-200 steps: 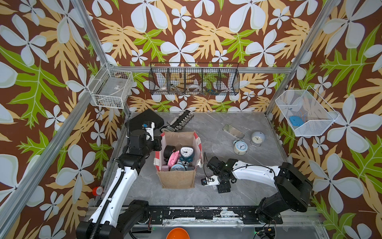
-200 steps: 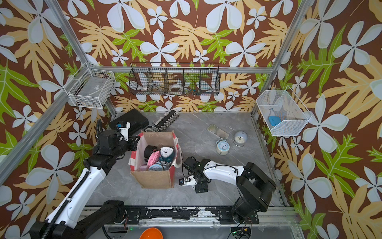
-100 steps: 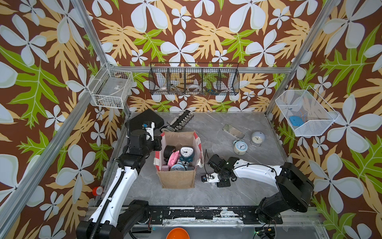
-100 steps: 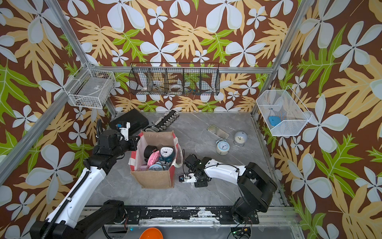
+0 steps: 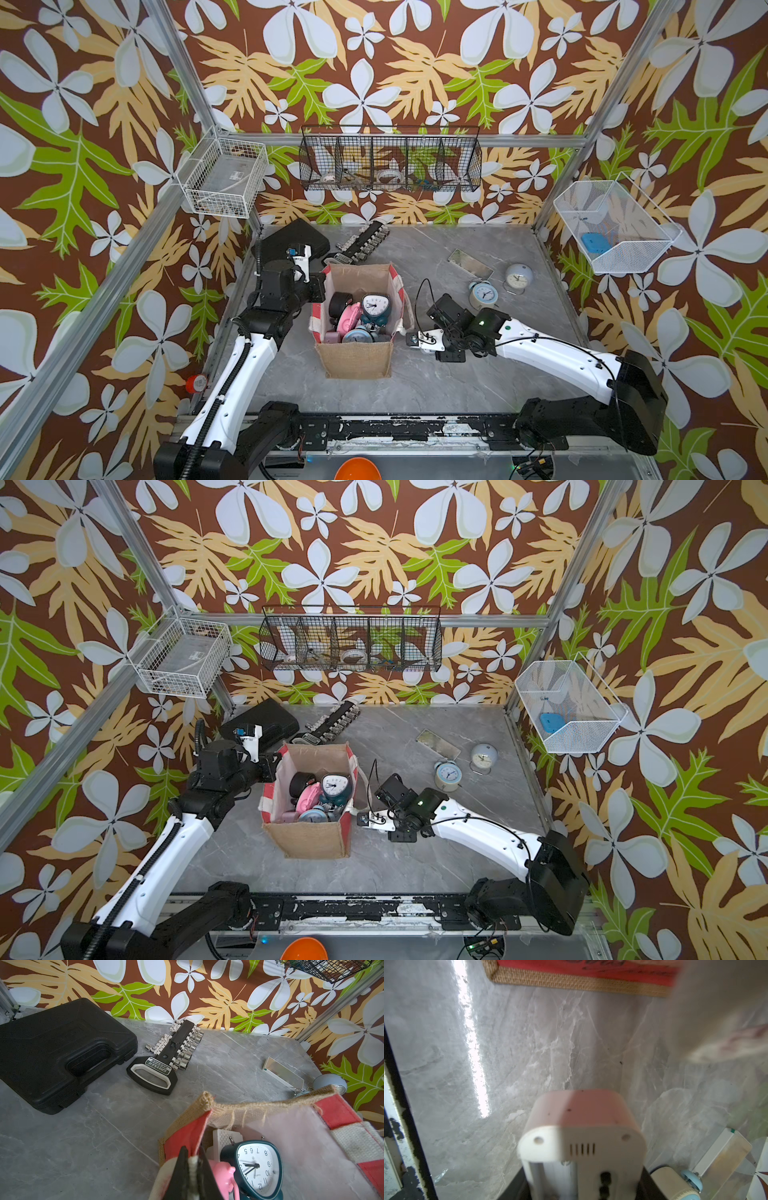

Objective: Put the alarm clock into the canvas bag
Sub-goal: Pick up the alarm from the center of the board, then place the alarm at the canvas bag.

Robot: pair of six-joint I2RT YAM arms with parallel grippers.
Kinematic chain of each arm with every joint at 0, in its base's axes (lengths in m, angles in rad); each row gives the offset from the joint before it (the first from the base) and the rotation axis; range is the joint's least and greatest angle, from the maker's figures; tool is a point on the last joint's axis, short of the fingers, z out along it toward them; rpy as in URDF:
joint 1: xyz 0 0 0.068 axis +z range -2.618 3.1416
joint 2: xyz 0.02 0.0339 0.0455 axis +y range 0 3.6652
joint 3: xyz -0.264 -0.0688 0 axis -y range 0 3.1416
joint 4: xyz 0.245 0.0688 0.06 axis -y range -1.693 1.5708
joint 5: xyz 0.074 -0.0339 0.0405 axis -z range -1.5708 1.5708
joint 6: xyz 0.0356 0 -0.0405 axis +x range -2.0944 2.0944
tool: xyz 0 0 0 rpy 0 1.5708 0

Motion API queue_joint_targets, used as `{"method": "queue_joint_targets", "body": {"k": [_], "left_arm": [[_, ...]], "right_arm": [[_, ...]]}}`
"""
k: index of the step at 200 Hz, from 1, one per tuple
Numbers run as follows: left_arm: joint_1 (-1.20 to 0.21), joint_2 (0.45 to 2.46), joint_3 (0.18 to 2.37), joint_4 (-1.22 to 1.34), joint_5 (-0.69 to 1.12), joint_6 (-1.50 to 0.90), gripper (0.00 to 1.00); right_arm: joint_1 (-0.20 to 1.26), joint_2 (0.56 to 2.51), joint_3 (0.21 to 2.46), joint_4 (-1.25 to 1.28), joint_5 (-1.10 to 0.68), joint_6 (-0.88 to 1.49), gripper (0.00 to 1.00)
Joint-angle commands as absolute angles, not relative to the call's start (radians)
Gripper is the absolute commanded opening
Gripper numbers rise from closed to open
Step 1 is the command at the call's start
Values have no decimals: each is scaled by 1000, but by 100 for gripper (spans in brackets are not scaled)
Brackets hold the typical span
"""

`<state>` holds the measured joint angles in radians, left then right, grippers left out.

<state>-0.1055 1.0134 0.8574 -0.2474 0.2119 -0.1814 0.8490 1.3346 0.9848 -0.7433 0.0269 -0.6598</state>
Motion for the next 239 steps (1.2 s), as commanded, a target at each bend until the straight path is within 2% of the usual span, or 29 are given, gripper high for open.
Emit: {"method": "queue_joint_targets", "body": {"k": [1, 51, 97, 132, 160, 198, 239], "left_arm": [[-104, 1012, 859, -176, 219, -185, 0], [-103, 1016, 859, -176, 216, -186, 0], [-104, 1022, 859, -176, 216, -184, 0], [-104, 1021, 859, -176, 214, -184, 0], [-104, 1020, 859, -177, 213, -184, 0], [-104, 1016, 859, -177, 209, -183, 0], [-104, 1012, 859, -178, 210, -183, 0]], "right_arm": [[849, 1309, 1033, -802, 33, -621, 49], [849, 1244, 1187, -830, -41, -562, 48], [852, 1273, 1366, -817, -102, -464, 47], [872, 1357, 1508, -812, -162, -362, 45], [941, 1436, 1591, -807, -158, -322, 45], [977, 1632, 1782, -874, -181, -202, 45], [986, 1824, 1942, -941, -306, -122, 45]]}}
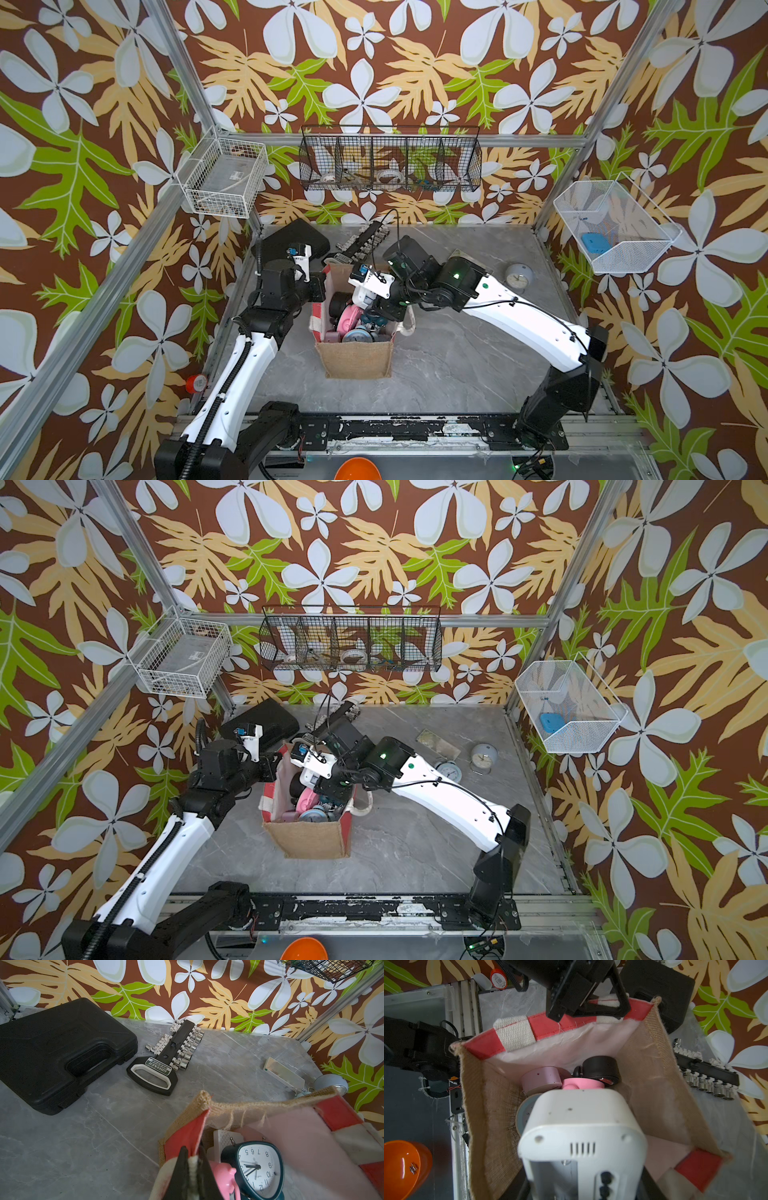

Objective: Put the alarm clock into the canvas bag
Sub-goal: Place the alarm at the canvas bag.

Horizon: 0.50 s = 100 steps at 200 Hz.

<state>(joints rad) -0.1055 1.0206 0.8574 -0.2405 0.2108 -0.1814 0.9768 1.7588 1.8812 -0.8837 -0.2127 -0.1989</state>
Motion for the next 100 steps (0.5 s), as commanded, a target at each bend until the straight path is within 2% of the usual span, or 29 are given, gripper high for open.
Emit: {"method": "queue_joint_targets", "body": {"k": [1, 37, 100], "left_arm": [[-104, 1012, 859, -178, 210, -183, 0], [-104, 1008, 860, -178, 212, -182, 0], [-105, 1002, 861, -177, 215, -182, 0]], "right_arm": [[985, 1828, 1944, -941, -308, -120, 45], [1014, 1944, 2028, -981, -378, -90, 46], [1045, 2047, 2006, -995, -484, -83, 48]]}}
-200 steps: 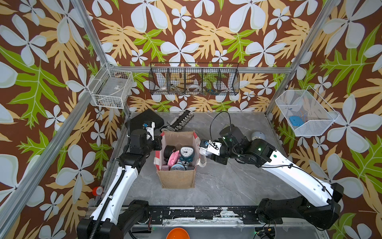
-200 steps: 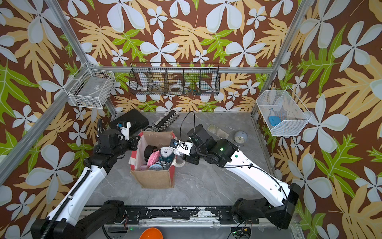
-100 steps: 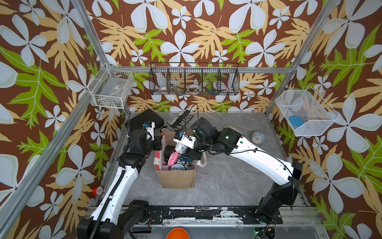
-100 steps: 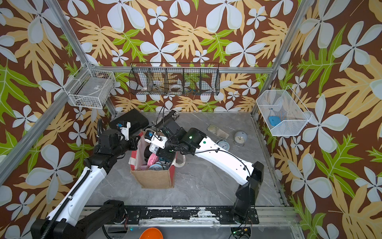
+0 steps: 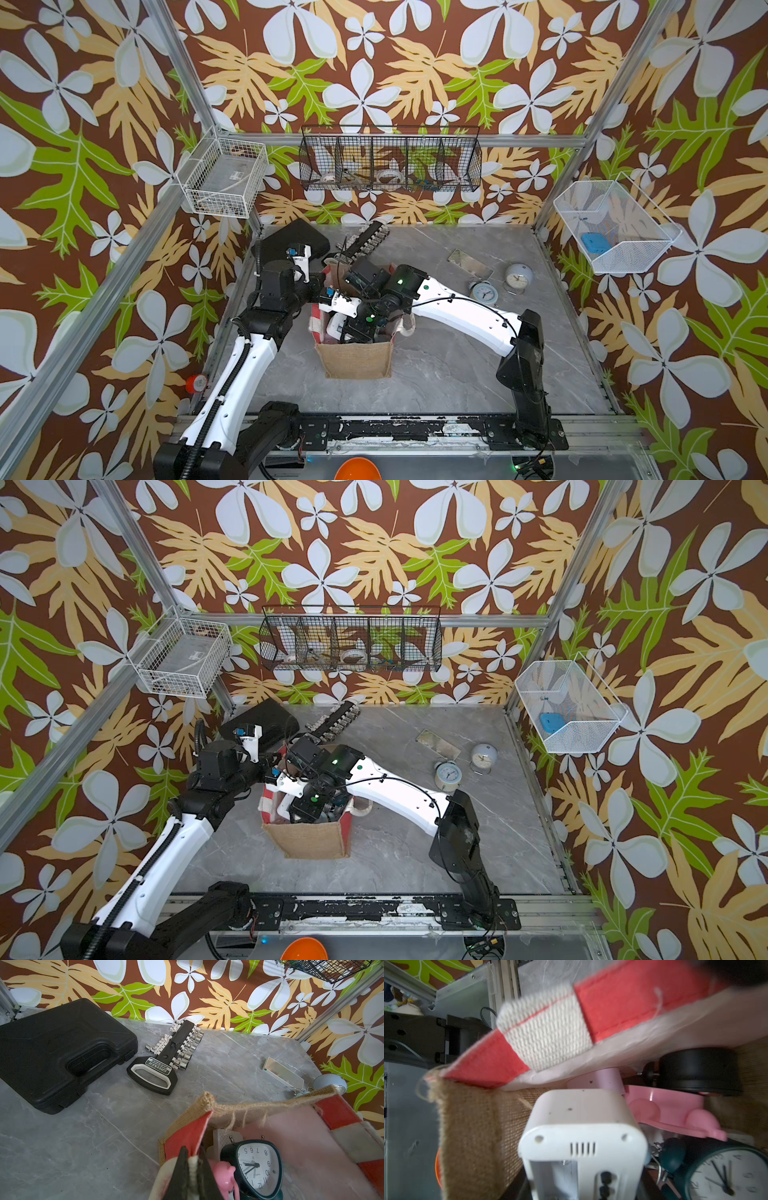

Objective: Put the alarm clock into the canvas bag
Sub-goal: Place the alarm at the canvas bag.

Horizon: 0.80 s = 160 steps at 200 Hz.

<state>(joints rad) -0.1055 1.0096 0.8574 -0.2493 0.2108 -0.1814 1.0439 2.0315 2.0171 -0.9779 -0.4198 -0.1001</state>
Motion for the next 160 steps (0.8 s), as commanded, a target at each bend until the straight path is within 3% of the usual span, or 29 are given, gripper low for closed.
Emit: {"method": "queue_joint_targets", "body": {"k": [1, 74, 107, 160], "left_arm": [[-105, 1002, 861, -177, 215, -182, 0], [-104, 996, 859, -176, 215, -182, 0], [-104, 998, 859, -176, 214, -183, 0], [-104, 998, 859, -176, 215, -184, 0]], "right_arm": [[1044, 2048, 2006, -994, -486, -83, 48], [1054, 2126, 1977, -1071, -558, -132, 55], [1054, 2128, 1987, -1081, -521, -133, 69], [1054, 2085, 1997, -1070, -504, -126, 80]]}}
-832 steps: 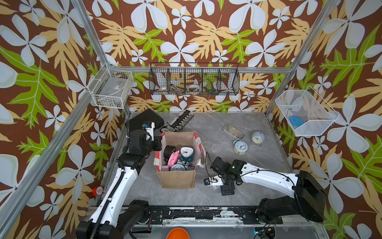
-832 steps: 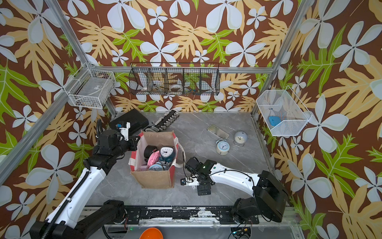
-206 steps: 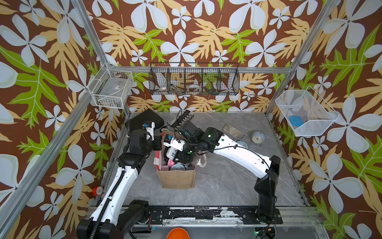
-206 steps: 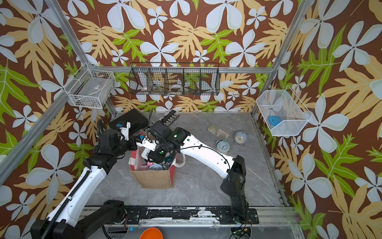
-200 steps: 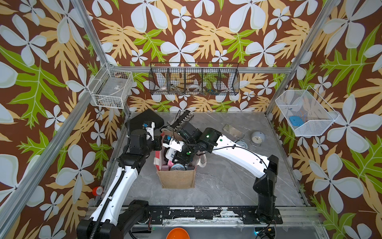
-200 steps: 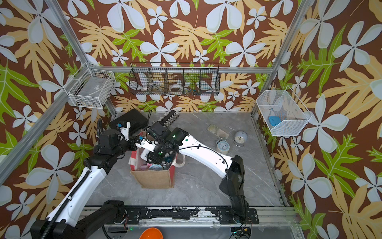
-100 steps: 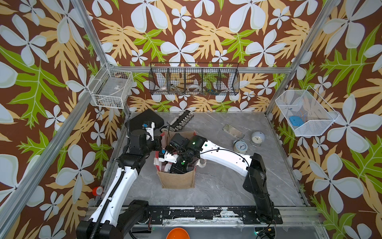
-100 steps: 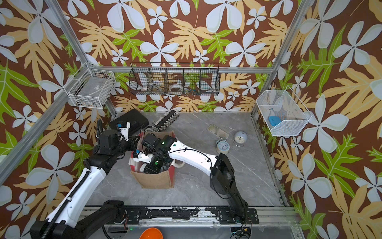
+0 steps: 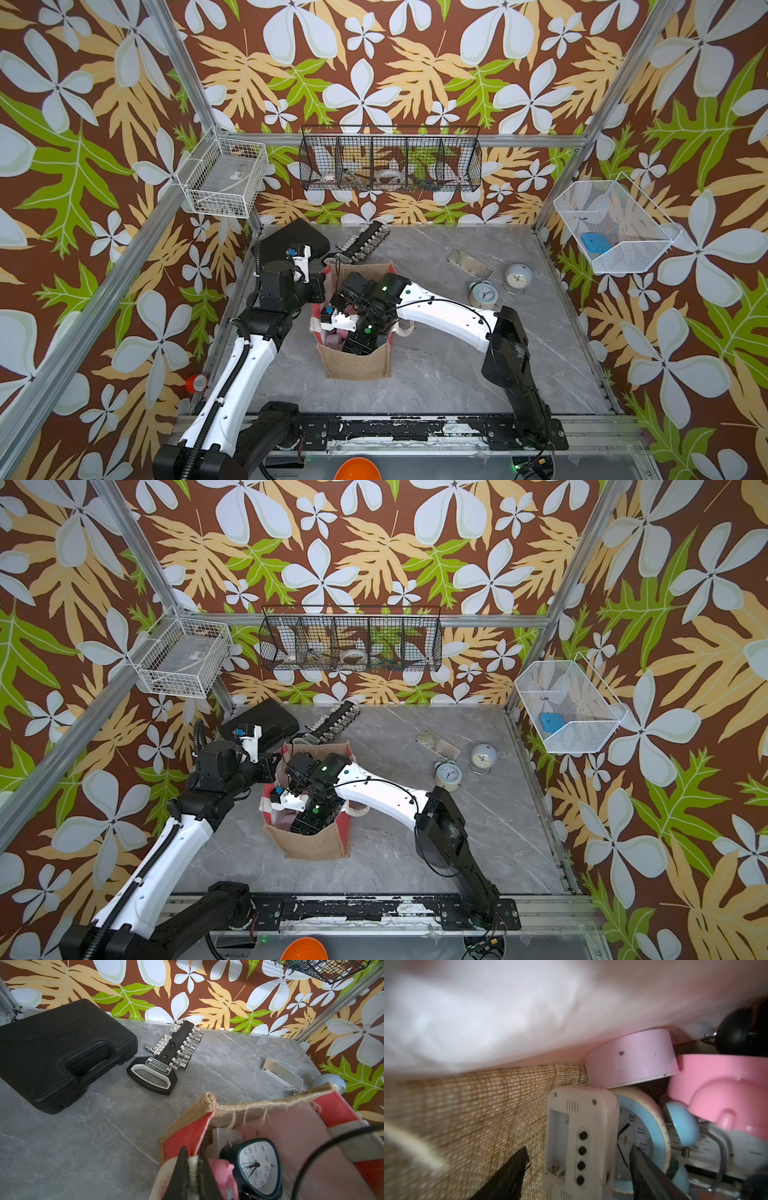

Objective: Put the alarm clock into the canvas bag
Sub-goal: Place the alarm at the canvas bag.

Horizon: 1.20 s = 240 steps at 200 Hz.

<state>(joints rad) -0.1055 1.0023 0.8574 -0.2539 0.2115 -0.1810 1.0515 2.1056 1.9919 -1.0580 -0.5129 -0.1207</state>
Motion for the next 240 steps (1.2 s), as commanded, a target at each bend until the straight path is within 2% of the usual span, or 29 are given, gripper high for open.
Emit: {"method": "queue_joint_targets", "body": {"k": [1, 86, 142, 182, 240], "left_arm": [[-104, 998, 859, -175, 216, -183, 0], [-104, 1000, 859, -176, 214, -184, 0], [-104, 1001, 859, -176, 212, -184, 0], [-104, 1002, 859, -176, 213, -184, 0], [-104, 1005, 859, -176, 215, -183, 0]], "right_arm": [[1053, 2084, 1997, -1069, -504, -126, 80], [1043, 1961, 2011, -1011, -362, -83, 84], [974, 1866, 2006, -972, -256, -24, 83], [850, 1753, 1931, -910, -182, 53, 81], [569, 1599, 1735, -818, -139, 143, 78]]}}
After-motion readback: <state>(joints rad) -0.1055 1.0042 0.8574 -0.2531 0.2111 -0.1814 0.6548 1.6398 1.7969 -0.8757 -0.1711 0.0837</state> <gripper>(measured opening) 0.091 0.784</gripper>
